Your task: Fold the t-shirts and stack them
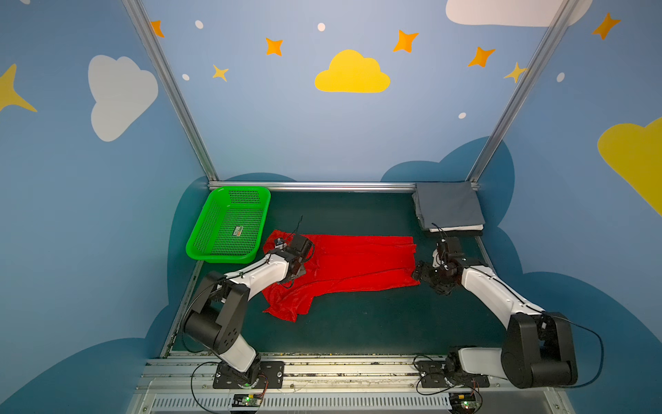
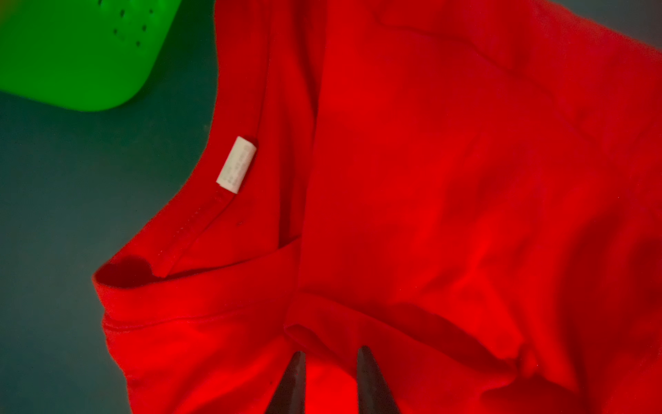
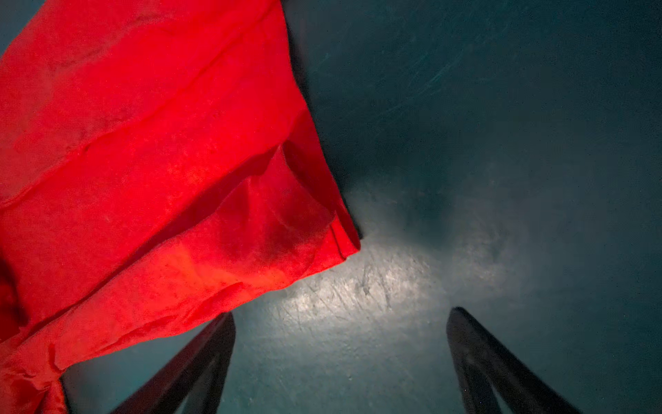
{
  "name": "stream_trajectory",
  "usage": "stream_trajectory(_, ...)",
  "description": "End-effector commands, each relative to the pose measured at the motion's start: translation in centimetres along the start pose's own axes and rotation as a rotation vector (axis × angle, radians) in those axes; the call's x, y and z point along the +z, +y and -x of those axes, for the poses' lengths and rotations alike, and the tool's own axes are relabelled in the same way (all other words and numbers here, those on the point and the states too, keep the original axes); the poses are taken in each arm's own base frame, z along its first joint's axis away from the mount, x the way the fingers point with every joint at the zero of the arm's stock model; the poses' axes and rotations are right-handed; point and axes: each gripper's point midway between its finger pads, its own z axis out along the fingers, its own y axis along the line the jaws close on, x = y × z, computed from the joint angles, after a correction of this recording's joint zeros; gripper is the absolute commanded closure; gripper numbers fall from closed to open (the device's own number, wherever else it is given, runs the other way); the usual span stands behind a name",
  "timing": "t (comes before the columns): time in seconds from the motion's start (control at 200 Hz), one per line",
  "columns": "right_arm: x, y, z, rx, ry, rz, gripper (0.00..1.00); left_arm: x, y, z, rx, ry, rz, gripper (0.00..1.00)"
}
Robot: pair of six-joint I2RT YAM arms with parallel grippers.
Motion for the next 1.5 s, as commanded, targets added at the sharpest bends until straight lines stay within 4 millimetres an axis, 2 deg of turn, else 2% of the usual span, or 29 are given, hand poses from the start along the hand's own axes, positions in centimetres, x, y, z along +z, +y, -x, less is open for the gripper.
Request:
stream_trajectory(0.0,0.0,0.0,0.0,-0.003,0.012,0.001,0.10,0.2,0.4,1.0,-0.044,-0.022,0.014,0.61)
stream_trajectory(0.145,0.0,-0.1,-0.1,-0.002,0.008,-0.001,0.10,0.6,0.4,1.6,-0.061,-0.022,0.014,0.55)
stream_trajectory(0.28,0.1,-0.1,-0.1,-0.003,0.011,-0.001,0.10,1.7,0.5,1.5,-0.063,0.001,0.031,0.55)
stream_trajectory(0.471,0.2,-0.2,0.0,-0.007,0.012,-0.008,0.10,2.4,-0.3,1.2,-0.064,0.024,0.009,0.65)
stream_trajectory(0.566,0.1,-0.2,0.1,-0.007,0.010,-0.008,0.10,2.5,-0.4,1.3,-0.064,0.025,0.012,0.80)
stream_trajectory(0.636,0.0,-0.2,0.0,-0.007,0.009,-0.008,0.09,2.4,-0.3,1.4,-0.066,0.025,0.014,0.83)
stream_trajectory(0.771,0.1,-0.3,0.1,-0.007,0.010,-0.012,0.10,2.0,-0.3,1.5,-0.072,0.022,0.009,0.90)
stream_trajectory(1.096,0.0,-0.1,0.3,-0.008,0.009,-0.006,0.09,-0.2,0.4,0.8,-0.090,-0.019,-0.032,0.92)
stream_trajectory(1.276,0.4,-0.3,0.1,-0.004,0.021,-0.015,0.09,-1.1,0.8,-0.4,-0.092,-0.044,-0.068,0.95)
stream_trajectory(1.497,0.6,-0.3,0.1,0.002,0.026,-0.018,0.10,-1.5,0.1,-2.2,-0.050,-0.050,-0.083,0.96)
